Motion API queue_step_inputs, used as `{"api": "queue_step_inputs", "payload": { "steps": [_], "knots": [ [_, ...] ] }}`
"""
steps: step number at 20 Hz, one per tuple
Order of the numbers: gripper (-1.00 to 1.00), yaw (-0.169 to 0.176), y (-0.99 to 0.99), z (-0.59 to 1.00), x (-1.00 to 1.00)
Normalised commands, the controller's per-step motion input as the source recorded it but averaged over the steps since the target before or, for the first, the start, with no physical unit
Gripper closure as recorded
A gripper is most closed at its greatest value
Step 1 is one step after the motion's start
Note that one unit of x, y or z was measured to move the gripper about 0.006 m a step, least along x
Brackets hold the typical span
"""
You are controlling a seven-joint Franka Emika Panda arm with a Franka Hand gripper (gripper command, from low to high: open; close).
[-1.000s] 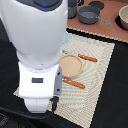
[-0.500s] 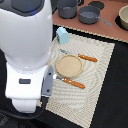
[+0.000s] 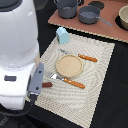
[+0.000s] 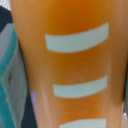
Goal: Interact with the objects in diverse but meaningful ways.
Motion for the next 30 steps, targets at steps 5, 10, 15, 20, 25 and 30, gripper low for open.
{"api": "queue_step_inputs", "payload": {
  "steps": [5,10,15,20,25,30],
  "knots": [
    [1.00,0.000,0.47,-0.18,-1.00],
    [1.00,0.000,0.59,-0.18,-0.98],
    [1.00,0.000,0.64,-0.21,-0.94],
    [1.00,0.000,0.41,-0.30,-0.73],
    [1.00,0.000,0.13,-0.40,-0.42],
    [1.00,-0.006,0.08,-0.48,-0.45]
  ]
}}
